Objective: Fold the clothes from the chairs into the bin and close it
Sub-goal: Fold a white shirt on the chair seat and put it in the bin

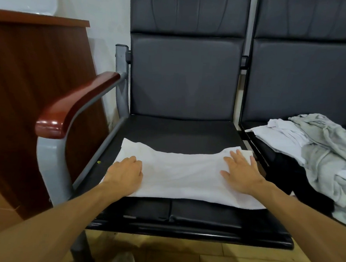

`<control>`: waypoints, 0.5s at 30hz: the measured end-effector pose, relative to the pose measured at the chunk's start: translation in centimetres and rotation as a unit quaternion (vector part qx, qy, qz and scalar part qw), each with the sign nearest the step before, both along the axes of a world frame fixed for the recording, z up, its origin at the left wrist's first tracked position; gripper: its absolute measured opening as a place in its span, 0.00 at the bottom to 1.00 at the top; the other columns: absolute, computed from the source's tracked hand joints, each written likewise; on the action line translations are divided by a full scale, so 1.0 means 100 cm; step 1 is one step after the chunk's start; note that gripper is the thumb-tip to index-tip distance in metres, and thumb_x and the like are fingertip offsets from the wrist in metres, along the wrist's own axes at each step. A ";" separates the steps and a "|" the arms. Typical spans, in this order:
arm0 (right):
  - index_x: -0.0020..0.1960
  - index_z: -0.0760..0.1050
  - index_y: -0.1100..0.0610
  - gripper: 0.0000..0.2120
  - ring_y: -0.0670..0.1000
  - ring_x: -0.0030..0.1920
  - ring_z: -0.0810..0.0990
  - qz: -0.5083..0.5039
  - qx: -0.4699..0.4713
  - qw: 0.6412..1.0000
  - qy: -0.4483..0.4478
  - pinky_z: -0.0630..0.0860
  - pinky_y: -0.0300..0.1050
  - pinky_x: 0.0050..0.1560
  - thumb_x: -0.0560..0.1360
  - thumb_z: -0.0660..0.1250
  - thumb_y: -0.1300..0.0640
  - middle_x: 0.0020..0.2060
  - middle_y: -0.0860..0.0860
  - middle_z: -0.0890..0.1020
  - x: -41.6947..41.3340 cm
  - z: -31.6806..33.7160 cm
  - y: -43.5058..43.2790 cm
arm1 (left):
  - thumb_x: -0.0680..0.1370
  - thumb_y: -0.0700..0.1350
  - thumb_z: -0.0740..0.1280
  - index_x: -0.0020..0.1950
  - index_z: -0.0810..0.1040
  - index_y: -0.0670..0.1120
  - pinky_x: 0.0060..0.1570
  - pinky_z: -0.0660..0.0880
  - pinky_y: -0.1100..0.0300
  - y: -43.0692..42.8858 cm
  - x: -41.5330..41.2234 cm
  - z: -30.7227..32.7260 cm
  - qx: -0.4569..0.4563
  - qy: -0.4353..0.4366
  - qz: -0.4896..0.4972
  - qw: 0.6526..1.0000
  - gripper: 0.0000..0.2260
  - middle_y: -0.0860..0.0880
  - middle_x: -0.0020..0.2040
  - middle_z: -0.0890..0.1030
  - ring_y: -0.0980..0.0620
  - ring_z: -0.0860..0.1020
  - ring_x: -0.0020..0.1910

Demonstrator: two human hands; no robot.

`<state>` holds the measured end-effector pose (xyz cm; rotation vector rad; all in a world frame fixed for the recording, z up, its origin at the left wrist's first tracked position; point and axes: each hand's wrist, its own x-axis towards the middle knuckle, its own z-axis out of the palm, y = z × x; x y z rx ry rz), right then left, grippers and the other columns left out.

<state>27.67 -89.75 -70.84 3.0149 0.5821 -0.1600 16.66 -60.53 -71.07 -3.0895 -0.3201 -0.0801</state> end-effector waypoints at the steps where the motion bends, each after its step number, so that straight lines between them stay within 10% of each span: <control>1: 0.78 0.51 0.54 0.26 0.52 0.78 0.40 0.015 0.010 1.000 0.013 0.40 0.57 0.76 0.83 0.49 0.46 0.79 0.52 0.46 -0.003 0.001 0.004 | 0.83 0.48 0.55 0.63 0.72 0.47 0.60 0.71 0.55 0.004 0.000 0.000 0.019 -0.009 0.011 1.000 0.12 0.49 0.60 0.73 0.50 0.74 0.57; 9: 0.77 0.56 0.53 0.26 0.52 0.76 0.55 0.037 0.080 0.992 0.092 0.46 0.56 0.76 0.83 0.49 0.43 0.76 0.51 0.59 -0.015 0.002 0.039 | 0.78 0.64 0.59 0.70 0.65 0.42 0.65 0.67 0.52 0.037 -0.006 -0.004 0.049 0.022 0.176 0.983 0.31 0.43 0.68 0.68 0.45 0.67 0.67; 15: 0.74 0.62 0.49 0.26 0.53 0.73 0.62 0.052 0.061 0.987 0.142 0.57 0.52 0.73 0.79 0.57 0.40 0.74 0.49 0.63 -0.018 0.002 0.047 | 0.82 0.48 0.57 0.68 0.68 0.41 0.62 0.69 0.52 0.020 0.001 0.005 -0.083 0.037 0.172 0.981 0.17 0.42 0.66 0.71 0.45 0.71 0.63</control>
